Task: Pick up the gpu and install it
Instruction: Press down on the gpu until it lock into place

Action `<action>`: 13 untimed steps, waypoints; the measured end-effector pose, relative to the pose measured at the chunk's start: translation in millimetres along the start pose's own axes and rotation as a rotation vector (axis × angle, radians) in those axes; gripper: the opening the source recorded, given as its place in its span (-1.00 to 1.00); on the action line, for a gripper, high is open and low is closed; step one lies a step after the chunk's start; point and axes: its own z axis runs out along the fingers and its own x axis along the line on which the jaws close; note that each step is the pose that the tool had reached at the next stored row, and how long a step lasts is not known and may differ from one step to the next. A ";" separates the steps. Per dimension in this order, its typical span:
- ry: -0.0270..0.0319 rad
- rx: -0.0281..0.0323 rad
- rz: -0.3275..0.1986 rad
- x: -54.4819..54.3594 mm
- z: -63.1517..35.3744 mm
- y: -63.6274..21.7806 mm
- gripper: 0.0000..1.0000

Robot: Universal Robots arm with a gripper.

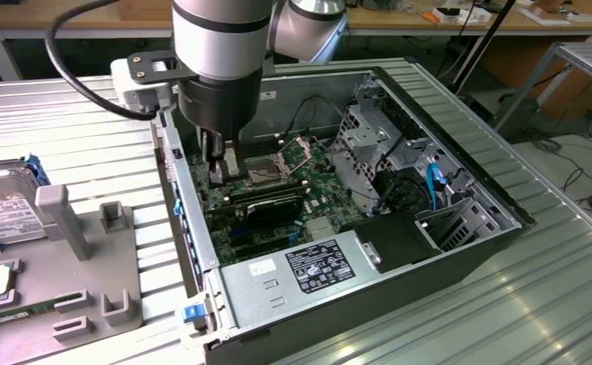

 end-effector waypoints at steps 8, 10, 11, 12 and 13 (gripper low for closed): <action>-0.0009 -0.0160 0.003 0.8 13.7 -2.0 -0.79; -0.0014 -0.0239 0.004 1.0 16.3 -4.1 -0.79; -0.0015 -0.0244 0.004 1.1 17.2 -4.6 -0.79; -0.0014 -0.0249 0.004 1.2 18.0 -5.2 -0.79; -0.0014 -0.0251 0.004 1.1 17.9 -5.2 -0.79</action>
